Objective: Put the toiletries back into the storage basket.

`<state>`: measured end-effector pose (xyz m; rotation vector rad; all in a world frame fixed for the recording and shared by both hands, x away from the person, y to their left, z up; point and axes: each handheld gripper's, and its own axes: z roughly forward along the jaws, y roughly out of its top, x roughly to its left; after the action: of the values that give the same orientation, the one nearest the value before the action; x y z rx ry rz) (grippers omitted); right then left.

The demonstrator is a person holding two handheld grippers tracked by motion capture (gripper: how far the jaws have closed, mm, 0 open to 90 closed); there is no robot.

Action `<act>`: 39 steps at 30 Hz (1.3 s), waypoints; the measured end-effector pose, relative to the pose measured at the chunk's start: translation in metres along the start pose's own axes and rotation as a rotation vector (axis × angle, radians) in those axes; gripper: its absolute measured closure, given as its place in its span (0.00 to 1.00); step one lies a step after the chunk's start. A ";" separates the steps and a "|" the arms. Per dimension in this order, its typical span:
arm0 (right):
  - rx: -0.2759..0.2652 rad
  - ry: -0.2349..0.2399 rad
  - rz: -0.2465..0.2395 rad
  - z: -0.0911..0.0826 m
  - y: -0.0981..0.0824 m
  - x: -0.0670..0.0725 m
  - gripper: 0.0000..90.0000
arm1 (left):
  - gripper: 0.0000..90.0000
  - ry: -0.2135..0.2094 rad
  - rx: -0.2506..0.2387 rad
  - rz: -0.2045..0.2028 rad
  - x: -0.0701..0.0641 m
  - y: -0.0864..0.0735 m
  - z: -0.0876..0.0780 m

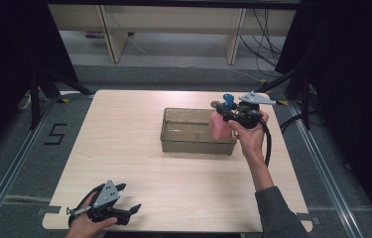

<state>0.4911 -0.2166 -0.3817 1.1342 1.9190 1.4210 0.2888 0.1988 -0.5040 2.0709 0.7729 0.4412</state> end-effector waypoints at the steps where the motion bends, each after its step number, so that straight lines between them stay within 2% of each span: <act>1: 0.000 0.000 0.000 0.000 0.000 0.000 0.60 | 0.17 0.000 0.000 0.000 0.000 0.000 0.000; 2: 0.000 -0.004 -0.015 0.003 -0.003 -0.002 0.60 | 0.17 -0.006 -0.003 -0.001 0.001 0.001 0.000; 3: 0.014 0.011 0.004 0.005 -0.004 -0.002 0.60 | 0.17 -0.006 -0.006 0.000 0.001 0.001 0.000; 6: 0.026 0.001 0.016 0.007 -0.007 -0.001 0.60 | 0.17 -0.002 0.003 0.010 0.002 0.001 -0.001; 8: 0.031 -0.009 -0.009 0.008 -0.009 -0.003 0.60 | 0.17 0.001 -0.004 0.000 0.001 0.001 -0.001; 9: 0.032 0.005 0.008 0.009 -0.010 -0.003 0.60 | 0.17 0.000 -0.005 0.002 0.001 0.001 -0.001; 11: 0.034 0.004 0.010 0.010 -0.011 -0.003 0.60 | 0.17 -0.001 0.002 0.011 0.002 0.001 -0.001; 12: 0.038 -0.007 -0.010 0.011 -0.012 -0.005 0.60 | 0.17 -0.002 -0.003 0.001 0.001 0.001 -0.001; 13: 0.045 -0.002 0.005 0.012 -0.013 -0.005 0.60 | 0.17 0.004 0.002 0.008 0.002 0.001 -0.001; 14: 0.044 -0.010 -0.004 0.012 -0.014 -0.006 0.60 | 0.17 0.002 -0.001 0.010 0.002 0.001 -0.001; 15: 0.046 -0.006 0.021 0.012 -0.015 -0.004 0.60 | 0.17 0.002 -0.001 0.010 0.002 0.001 -0.001; 16: 0.037 -0.010 0.001 0.013 -0.016 -0.006 0.60 | 0.17 -0.001 -0.004 0.000 0.001 0.001 -0.001; 17: 0.056 -0.006 0.018 0.012 -0.016 -0.005 0.60 | 0.17 -0.007 -0.006 -0.002 0.001 0.000 -0.001; 18: 0.045 -0.016 -0.009 0.013 -0.017 -0.007 0.60 | 0.17 -0.004 -0.003 0.002 0.001 0.001 -0.001; 19: 0.052 -0.009 0.020 0.014 -0.018 -0.006 0.60 | 0.17 -0.004 -0.003 0.002 0.001 0.001 -0.001; 20: 0.062 -0.010 0.013 0.014 -0.019 -0.007 0.60 | 0.17 0.000 -0.010 -0.003 0.001 0.001 -0.001; 21: 0.058 -0.025 -0.003 0.015 -0.020 -0.008 0.60 | 0.17 -0.002 0.002 0.011 0.002 0.001 -0.001; 22: 0.061 -0.011 0.021 0.016 -0.022 -0.008 0.60 | 0.17 -0.002 0.003 0.012 0.002 0.001 -0.001; 24: 0.065 -0.020 0.013 0.016 -0.024 -0.009 0.60 | 0.17 -0.005 -0.011 -0.007 0.001 0.001 -0.001; 25: 0.068 -0.021 0.041 0.016 -0.025 -0.008 0.60 | 0.17 -0.002 -0.006 0.005 0.002 0.001 -0.001; 26: 0.079 -0.016 0.032 0.016 -0.025 -0.009 0.60 | 0.17 -0.005 -0.015 -0.004 0.001 0.001 -0.001; 27: 0.069 -0.023 0.009 0.017 -0.026 -0.010 0.60 | 0.17 -0.001 -0.002 0.008 0.002 0.001 -0.002; 28: 0.069 -0.028 0.019 0.017 -0.027 -0.010 0.60 | 0.17 -0.001 -0.005 0.005 0.002 0.001 -0.001; 29: 0.073 -0.030 0.029 0.017 -0.028 -0.010 0.60 | 0.17 0.003 0.014 0.032 0.004 0.001 -0.003; 30: 0.075 -0.021 0.017 0.018 -0.029 -0.011 0.60 | 0.17 0.003 0.001 0.022 0.004 0.002 -0.002; 31: 0.080 -0.029 0.035 0.017 -0.029 -0.009 0.60 | 0.17 -0.003 -0.007 0.007 0.002 0.002 -0.002; 32: 0.086 -0.028 0.011 0.018 -0.030 -0.011 0.60 | 0.17 -0.003 -0.005 0.006 0.002 0.001 -0.002; 33: 0.095 -0.025 0.043 0.017 -0.031 -0.009 0.60 | 0.17 -0.004 -0.004 0.004 0.002 0.001 -0.002; 34: 0.082 -0.025 0.012 0.018 -0.032 -0.011 0.60 | 0.17 -0.003 -0.007 0.002 0.002 0.001 -0.002; 35: 0.091 -0.027 0.020 0.018 -0.032 -0.010 0.60 | 0.17 0.004 0.006 0.026 0.004 0.001 -0.003; 36: 0.091 -0.027 0.020 0.018 -0.032 -0.010 0.60 | 0.17 0.004 0.006 0.026 0.004 0.001 -0.003; 37: 0.093 -0.043 0.003 0.018 -0.034 -0.011 0.60 | 0.17 -0.003 -0.012 -0.001 0.002 0.001 -0.001; 38: 0.103 -0.032 0.027 0.018 -0.035 -0.010 0.60 | 0.17 -0.002 -0.006 0.004 0.002 0.001 -0.001; 39: 0.099 -0.041 0.013 0.017 -0.035 -0.011 0.60 | 0.17 0.009 -0.017 0.003 0.001 0.000 -0.001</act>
<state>0.4990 -0.2207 -0.4210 1.2138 1.9754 1.3124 0.2894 0.1997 -0.5034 2.0557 0.7690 0.4576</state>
